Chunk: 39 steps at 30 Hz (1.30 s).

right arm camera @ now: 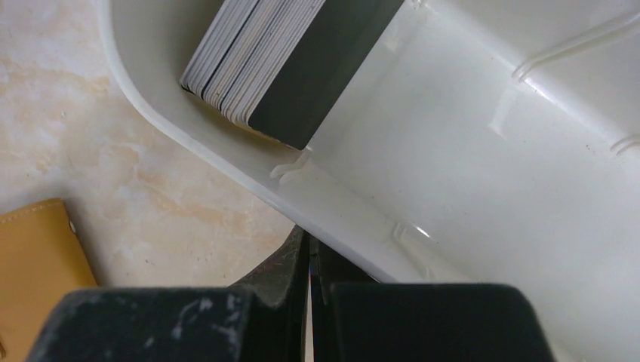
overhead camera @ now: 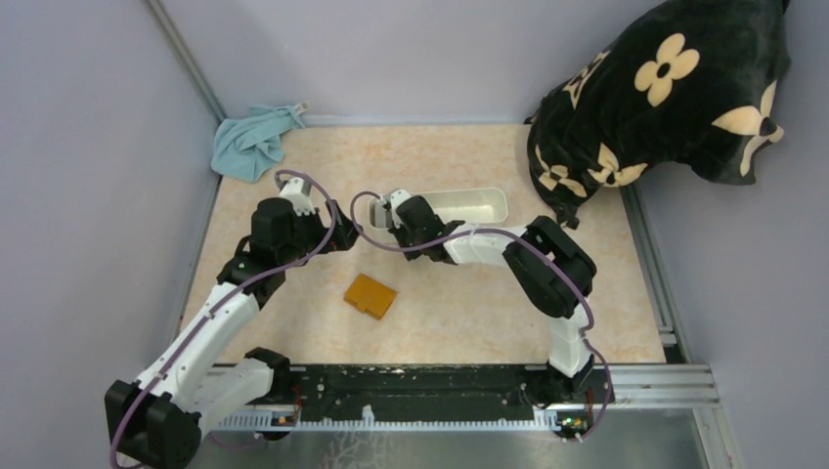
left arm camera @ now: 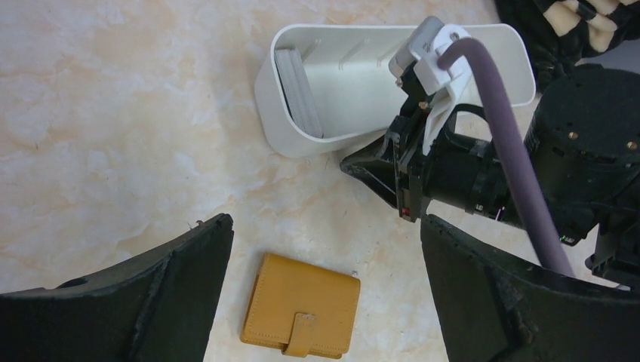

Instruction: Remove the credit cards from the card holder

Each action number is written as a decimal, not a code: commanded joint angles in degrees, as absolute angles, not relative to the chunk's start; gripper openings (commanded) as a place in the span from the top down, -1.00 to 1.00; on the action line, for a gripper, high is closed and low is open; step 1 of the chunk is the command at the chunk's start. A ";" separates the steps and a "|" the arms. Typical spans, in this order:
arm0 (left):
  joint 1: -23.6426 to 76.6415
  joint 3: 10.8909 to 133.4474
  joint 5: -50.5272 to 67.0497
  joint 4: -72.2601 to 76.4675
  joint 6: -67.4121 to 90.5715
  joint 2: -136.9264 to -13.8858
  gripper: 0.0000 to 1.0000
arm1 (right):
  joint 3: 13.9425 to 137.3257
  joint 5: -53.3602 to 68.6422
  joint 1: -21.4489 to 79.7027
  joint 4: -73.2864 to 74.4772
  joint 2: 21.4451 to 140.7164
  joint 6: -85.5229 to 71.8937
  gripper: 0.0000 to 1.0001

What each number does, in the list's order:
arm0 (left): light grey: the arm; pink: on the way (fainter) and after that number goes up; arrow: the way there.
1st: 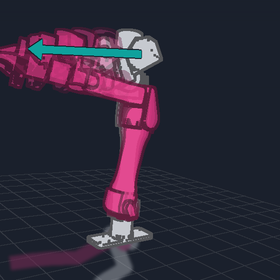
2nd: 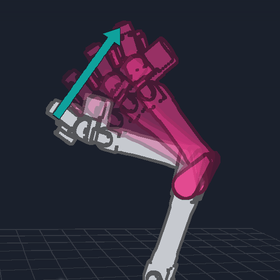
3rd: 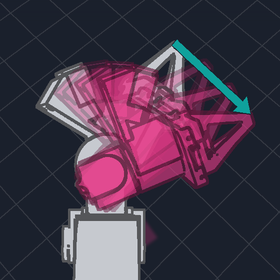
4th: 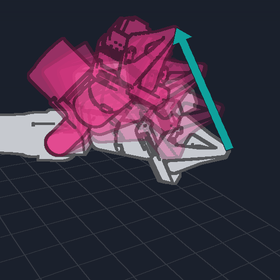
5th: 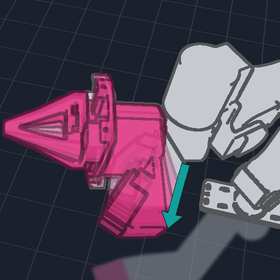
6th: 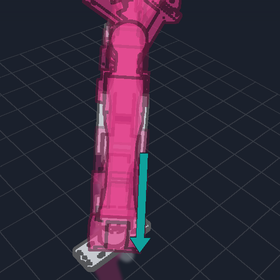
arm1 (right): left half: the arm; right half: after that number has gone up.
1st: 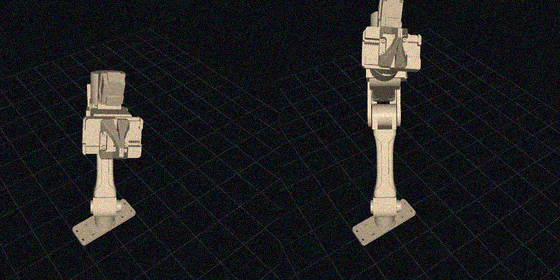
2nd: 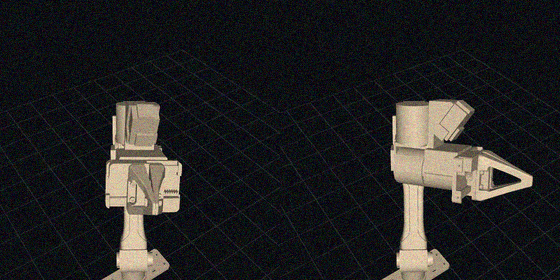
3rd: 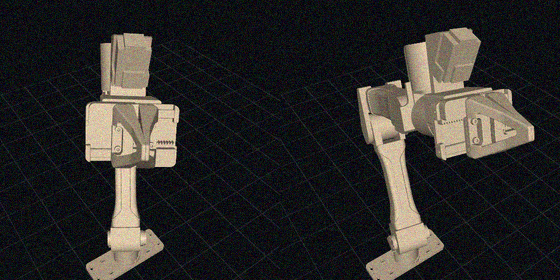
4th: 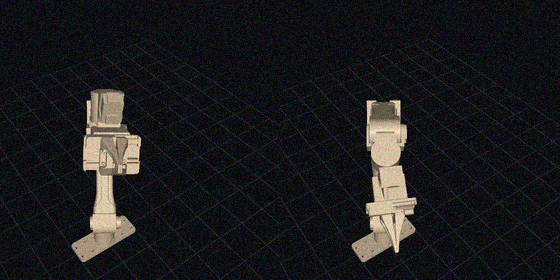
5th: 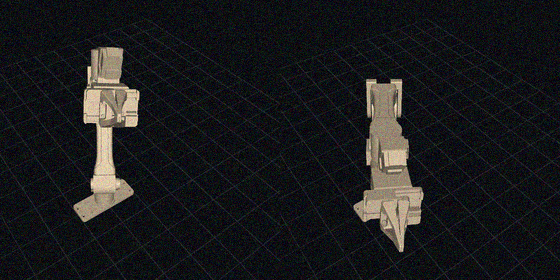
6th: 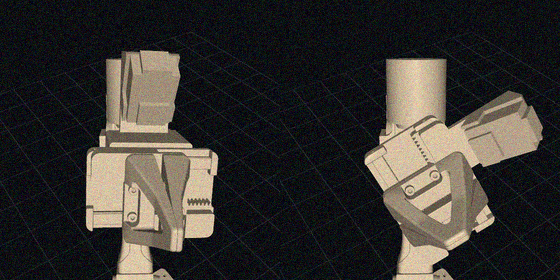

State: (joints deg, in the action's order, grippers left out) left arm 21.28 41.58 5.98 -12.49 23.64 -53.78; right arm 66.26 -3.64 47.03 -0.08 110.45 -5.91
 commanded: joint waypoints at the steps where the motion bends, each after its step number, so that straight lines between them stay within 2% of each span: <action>1: 21.30 43.24 5.19 -13.57 22.64 -52.95 -1.00 | 71.37 -3.28 45.73 -1.45 112.27 -4.86 1.00; 10: 21.31 42.79 4.72 -13.37 21.66 -51.61 -1.00 | 75.74 -1.95 45.10 0.01 114.59 -2.77 1.00; 14: 21.27 43.17 4.49 -14.93 21.83 -51.56 -1.00 | 72.85 2.48 46.15 -2.30 111.93 -1.51 0.97; 16: 21.30 43.04 3.65 -15.16 21.85 -51.30 -1.00 | 70.07 3.71 47.54 -3.18 109.63 -1.49 0.51; 18: 21.27 43.18 1.20 -15.64 21.99 -51.01 -1.00 | 67.45 4.70 48.83 -4.18 106.97 -2.10 0.17; 27: 21.03 43.12 -11.04 -21.54 31.09 -52.11 -0.94 | 58.26 5.12 55.75 -5.73 97.80 -2.07 -0.66; 30: 20.72 41.71 -10.88 -22.24 34.94 -52.23 -0.99 | 57.79 2.41 58.80 -4.80 97.21 -0.14 -0.75; 36: 19.52 39.51 -13.05 -23.81 37.78 -49.24 -0.99 | 58.12 -5.53 65.47 -3.96 97.95 2.68 -0.76; 38: 18.63 39.76 -13.77 -25.18 37.94 -49.40 -0.99 | 58.82 -9.13 67.66 -3.76 99.13 3.88 -0.74; 39: 18.04 39.97 -13.60 -25.78 38.04 -49.69 -0.99 | 59.37 -10.02 68.40 -3.40 99.67 4.21 -0.65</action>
State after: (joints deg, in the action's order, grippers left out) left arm 19.77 40.03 -11.18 -22.98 35.83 -50.41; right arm 57.82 -2.96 64.99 -2.35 99.55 1.19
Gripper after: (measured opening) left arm 0.997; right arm 0.876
